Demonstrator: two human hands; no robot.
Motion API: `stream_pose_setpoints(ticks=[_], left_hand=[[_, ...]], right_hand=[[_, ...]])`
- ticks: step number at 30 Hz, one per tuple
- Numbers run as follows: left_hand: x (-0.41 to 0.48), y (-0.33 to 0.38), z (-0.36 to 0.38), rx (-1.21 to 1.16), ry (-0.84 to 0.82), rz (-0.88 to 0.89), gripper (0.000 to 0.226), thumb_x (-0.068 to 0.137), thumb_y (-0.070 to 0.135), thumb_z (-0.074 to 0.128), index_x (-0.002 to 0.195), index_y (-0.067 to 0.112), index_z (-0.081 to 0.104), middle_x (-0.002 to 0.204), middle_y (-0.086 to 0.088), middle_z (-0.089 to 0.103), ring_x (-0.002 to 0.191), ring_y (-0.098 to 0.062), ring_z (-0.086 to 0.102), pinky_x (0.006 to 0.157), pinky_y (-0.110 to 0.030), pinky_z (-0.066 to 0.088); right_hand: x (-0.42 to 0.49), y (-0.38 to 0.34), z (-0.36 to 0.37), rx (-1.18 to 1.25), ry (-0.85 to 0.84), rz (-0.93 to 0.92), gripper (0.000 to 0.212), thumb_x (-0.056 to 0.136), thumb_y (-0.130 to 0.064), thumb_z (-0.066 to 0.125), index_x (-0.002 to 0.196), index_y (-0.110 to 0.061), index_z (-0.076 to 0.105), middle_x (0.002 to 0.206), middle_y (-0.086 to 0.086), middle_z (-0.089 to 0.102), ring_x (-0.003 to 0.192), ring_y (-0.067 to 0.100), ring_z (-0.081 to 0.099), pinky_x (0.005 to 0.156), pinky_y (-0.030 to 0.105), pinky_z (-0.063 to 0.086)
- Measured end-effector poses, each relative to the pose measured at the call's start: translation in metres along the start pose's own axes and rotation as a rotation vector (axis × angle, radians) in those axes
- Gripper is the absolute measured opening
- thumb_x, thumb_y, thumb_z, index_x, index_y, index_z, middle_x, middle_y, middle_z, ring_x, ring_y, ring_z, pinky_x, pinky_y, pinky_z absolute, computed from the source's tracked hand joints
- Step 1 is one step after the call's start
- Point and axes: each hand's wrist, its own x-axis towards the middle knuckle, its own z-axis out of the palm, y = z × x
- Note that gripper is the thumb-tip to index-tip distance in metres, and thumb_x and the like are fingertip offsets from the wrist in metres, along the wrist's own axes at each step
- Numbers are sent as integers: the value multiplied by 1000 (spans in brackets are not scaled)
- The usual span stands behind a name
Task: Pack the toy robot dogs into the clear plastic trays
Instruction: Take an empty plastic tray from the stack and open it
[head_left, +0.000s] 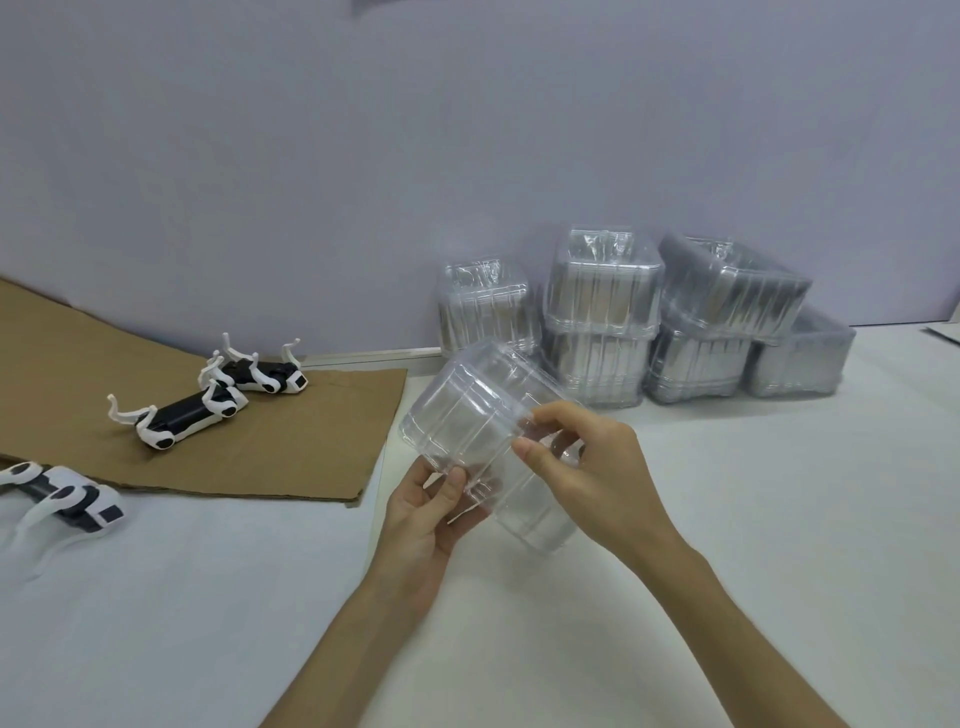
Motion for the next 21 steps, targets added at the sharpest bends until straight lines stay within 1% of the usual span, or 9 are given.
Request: stream_pose_setpoints(ticks=[3, 6, 9, 12, 15, 17, 18, 20, 21], left_hand=[[2, -2, -3, -14, 28, 10, 18, 89, 14, 61, 105, 14, 68, 93, -10, 74, 86, -23, 74, 75, -32, 60], [2, -3, -6, -19, 48, 17, 9, 90, 17, 60, 96, 15, 67, 89, -7, 70, 86, -19, 71, 81, -34, 60], [4, -1, -11, -39, 99, -13, 17, 96, 20, 53, 106, 8, 60, 96, -8, 65, 91, -19, 67, 83, -34, 59], [9, 11, -18, -116, 258, -27, 21, 105, 16, 42, 91, 12, 57, 82, -7, 58, 70, -15, 64, 66, -29, 58], [21, 34, -36, -223, 428, -29, 26, 108, 15, 38, 98, 14, 63, 69, 0, 68, 57, -9, 67, 54, -24, 58], [34, 54, -54, -207, 514, -34, 28, 108, 11, 37, 93, 14, 61, 59, 5, 67, 47, -3, 63, 47, -18, 54], [42, 64, -62, -192, 556, -37, 29, 108, 9, 37, 91, 13, 60, 60, 5, 67, 44, -1, 61, 46, -16, 53], [64, 80, -78, -162, 584, -70, 26, 108, 9, 39, 96, 11, 62, 68, 4, 69, 48, -1, 63, 52, -16, 53], [76, 86, -84, -134, 583, -100, 24, 108, 10, 40, 103, 10, 64, 78, 5, 71, 56, -2, 64, 64, -16, 54]], right_hand=[[2, -4, -1, 29, 38, 33, 18, 79, -25, 84, 91, -28, 72, 82, -21, 71, 72, 8, 62, 65, 10, 43], [2, -9, -3, 66, 105, 46, 15, 83, -25, 81, 96, -23, 75, 81, -17, 72, 73, 9, 63, 65, 9, 43], [2, -16, -8, 83, 147, 29, 13, 87, -24, 77, 100, -22, 75, 81, -16, 72, 73, 9, 64, 64, 9, 42], [4, -21, -20, 128, 258, 1, 10, 89, -23, 75, 99, -23, 74, 83, -15, 72, 74, 6, 66, 61, 12, 44], [-2, -19, -37, 129, 318, -21, 10, 89, -24, 73, 98, -29, 71, 87, -17, 72, 77, 9, 67, 59, 17, 46], [-13, -10, -47, 120, 346, 7, 12, 89, -25, 73, 98, -33, 70, 87, -16, 72, 77, 11, 67, 58, 18, 47], [-19, -4, -50, 119, 353, 32, 13, 89, -25, 73, 98, -34, 70, 87, -15, 72, 77, 12, 67, 59, 17, 47], [-31, 8, -54, 113, 353, 81, 14, 88, -26, 73, 99, -35, 70, 89, -13, 72, 77, 14, 67, 60, 15, 47], [-37, 13, -55, 111, 345, 100, 16, 88, -25, 73, 99, -36, 70, 90, -13, 73, 77, 14, 67, 61, 15, 47]])
